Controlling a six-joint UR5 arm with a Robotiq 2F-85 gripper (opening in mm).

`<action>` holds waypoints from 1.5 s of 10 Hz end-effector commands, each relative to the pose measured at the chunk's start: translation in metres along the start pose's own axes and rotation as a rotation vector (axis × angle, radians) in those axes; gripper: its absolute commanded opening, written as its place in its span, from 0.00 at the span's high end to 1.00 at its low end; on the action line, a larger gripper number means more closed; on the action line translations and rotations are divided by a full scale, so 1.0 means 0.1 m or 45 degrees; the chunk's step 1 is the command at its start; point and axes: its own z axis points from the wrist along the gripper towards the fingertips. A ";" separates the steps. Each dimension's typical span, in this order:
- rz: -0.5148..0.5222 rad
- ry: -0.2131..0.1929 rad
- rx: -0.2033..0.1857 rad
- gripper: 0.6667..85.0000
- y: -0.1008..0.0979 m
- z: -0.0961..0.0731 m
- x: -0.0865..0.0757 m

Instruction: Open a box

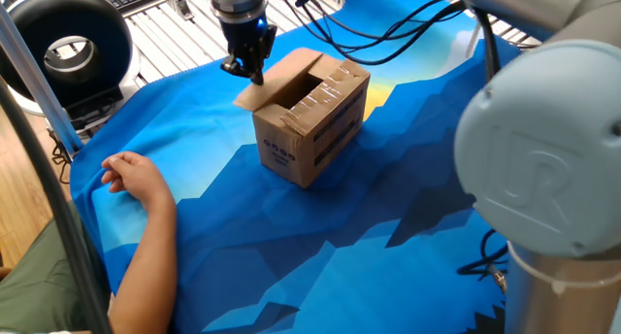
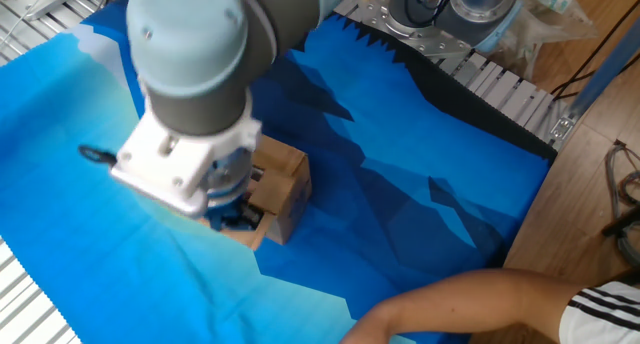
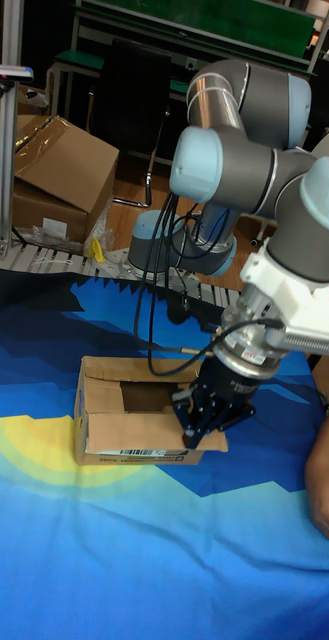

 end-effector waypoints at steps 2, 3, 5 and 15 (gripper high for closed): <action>-0.004 0.007 -0.029 0.99 -0.02 0.24 -0.06; 0.000 0.017 -0.037 0.99 -0.01 0.28 -0.04; 0.001 0.019 -0.031 0.99 0.01 0.33 -0.02; -0.457 0.014 0.334 0.99 -0.67 -0.29 -0.11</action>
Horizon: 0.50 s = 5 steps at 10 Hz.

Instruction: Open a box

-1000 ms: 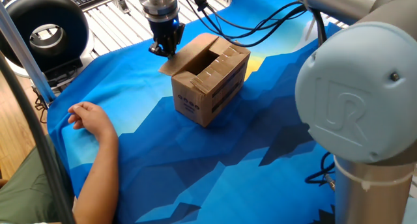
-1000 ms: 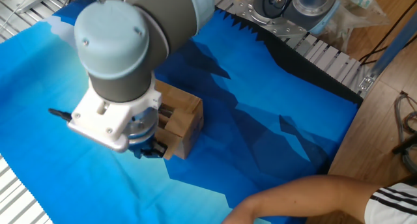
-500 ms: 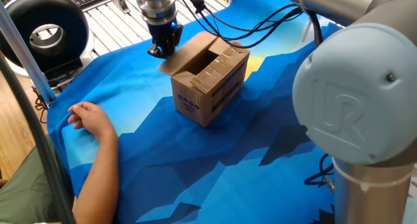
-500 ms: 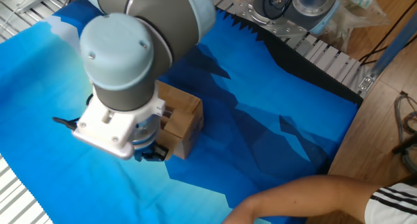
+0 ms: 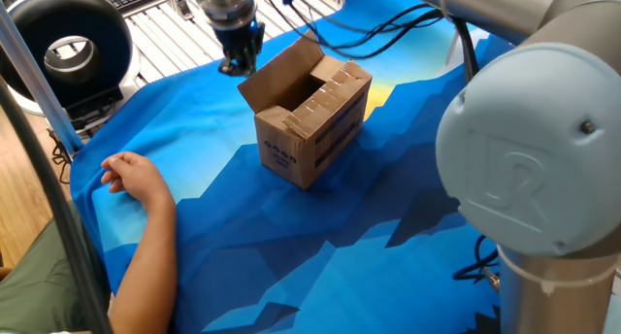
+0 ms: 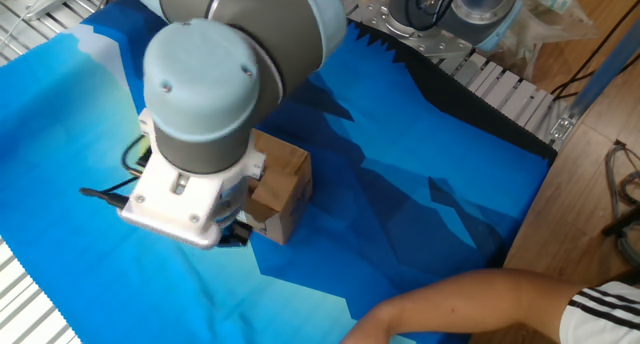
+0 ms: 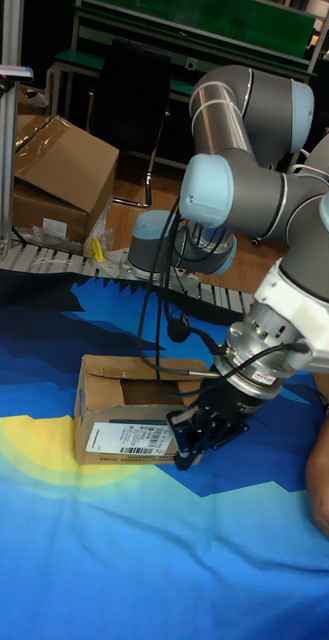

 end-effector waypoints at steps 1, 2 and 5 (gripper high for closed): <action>-0.193 0.052 0.157 0.99 -0.44 -0.28 0.28; -0.219 0.071 0.195 0.99 -0.53 -0.39 0.39; -0.226 0.119 0.248 0.99 -0.67 -0.57 0.70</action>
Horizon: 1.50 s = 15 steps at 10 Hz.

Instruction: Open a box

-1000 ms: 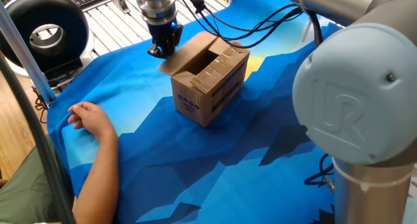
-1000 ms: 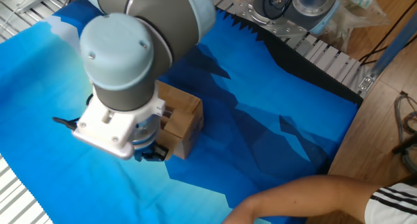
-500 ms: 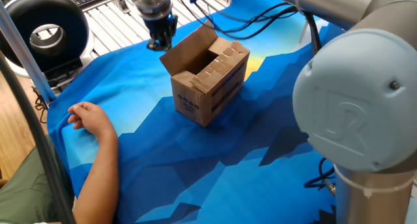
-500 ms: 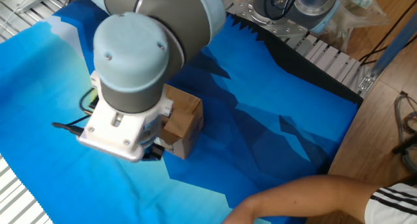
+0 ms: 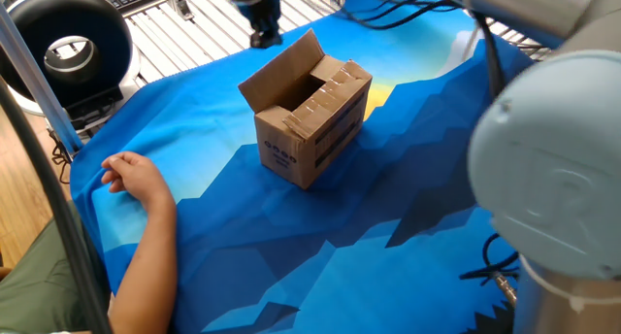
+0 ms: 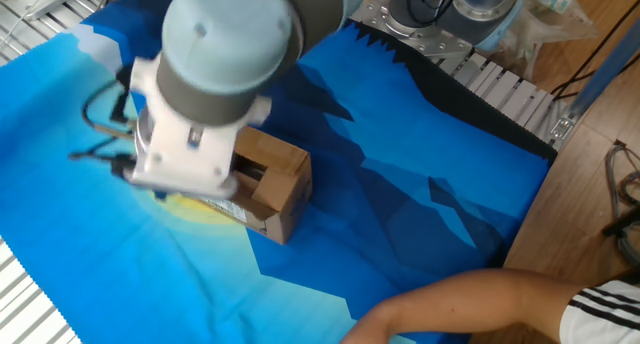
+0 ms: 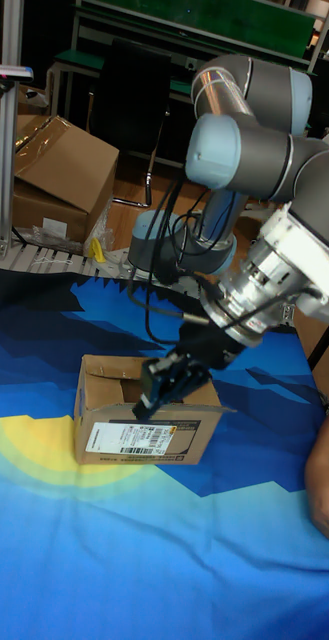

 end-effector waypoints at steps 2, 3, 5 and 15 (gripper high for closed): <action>0.102 0.099 -0.089 0.99 0.15 -0.19 0.51; 0.209 0.101 -0.246 0.99 0.46 -0.21 0.53; 0.348 0.101 -0.444 0.99 0.79 -0.18 0.54; 0.429 0.015 -0.534 0.99 0.97 0.30 0.38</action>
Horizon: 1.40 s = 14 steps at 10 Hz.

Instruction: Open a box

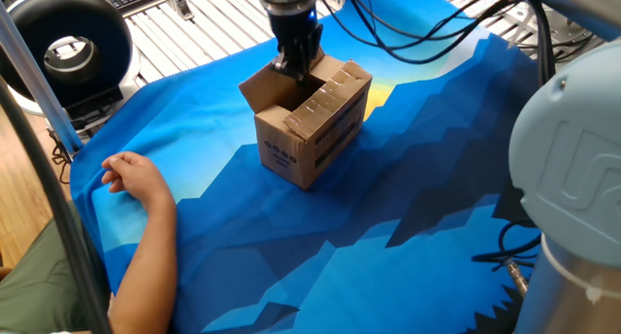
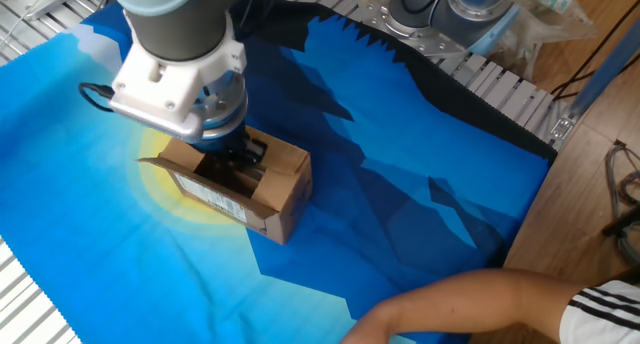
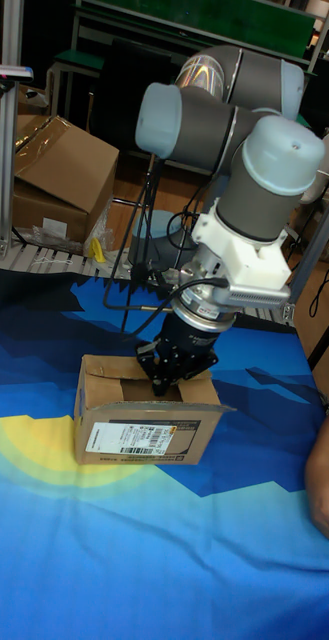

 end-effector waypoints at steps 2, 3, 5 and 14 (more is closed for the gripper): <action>0.016 -0.034 -0.020 0.99 0.02 0.19 -0.06; 0.016 -0.037 -0.021 0.99 0.03 0.23 -0.05; 0.003 0.017 -0.027 0.99 0.03 0.30 0.08; 0.049 0.263 -0.111 0.99 0.19 0.01 0.46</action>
